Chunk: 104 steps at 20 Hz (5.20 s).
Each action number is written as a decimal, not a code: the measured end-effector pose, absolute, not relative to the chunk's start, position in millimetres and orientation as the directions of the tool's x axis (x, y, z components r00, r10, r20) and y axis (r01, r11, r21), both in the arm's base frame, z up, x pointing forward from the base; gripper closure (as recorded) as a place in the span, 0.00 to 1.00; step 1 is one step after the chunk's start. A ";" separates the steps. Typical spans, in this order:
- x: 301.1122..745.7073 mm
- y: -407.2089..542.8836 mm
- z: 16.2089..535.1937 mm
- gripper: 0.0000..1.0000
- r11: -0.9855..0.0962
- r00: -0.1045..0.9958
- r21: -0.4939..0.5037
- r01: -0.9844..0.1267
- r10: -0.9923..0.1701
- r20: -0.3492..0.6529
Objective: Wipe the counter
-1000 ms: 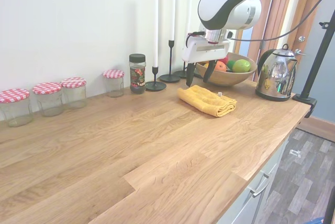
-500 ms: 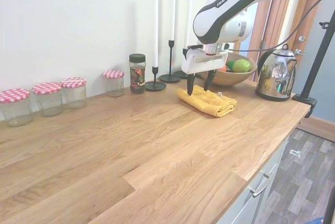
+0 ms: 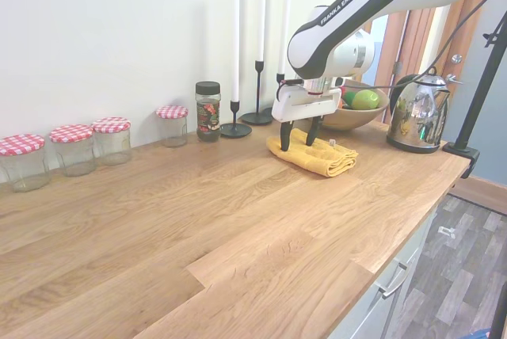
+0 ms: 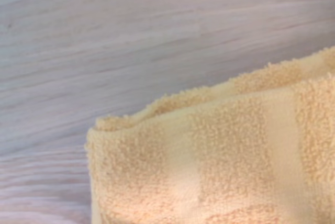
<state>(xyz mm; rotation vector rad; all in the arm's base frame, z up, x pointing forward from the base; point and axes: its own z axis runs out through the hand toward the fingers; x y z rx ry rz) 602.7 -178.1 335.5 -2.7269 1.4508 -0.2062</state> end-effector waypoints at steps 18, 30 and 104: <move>594.3 -185.8 334.1 1.00 -0.577 0.573 -0.158 -0.801 -0.816 0.074; 584.4 -185.2 333.5 1.00 -0.583 0.582 -0.185 -0.791 -0.811 0.067; 572.9 -157.9 339.8 1.00 -0.634 0.634 -0.184 -0.752 -0.771 0.063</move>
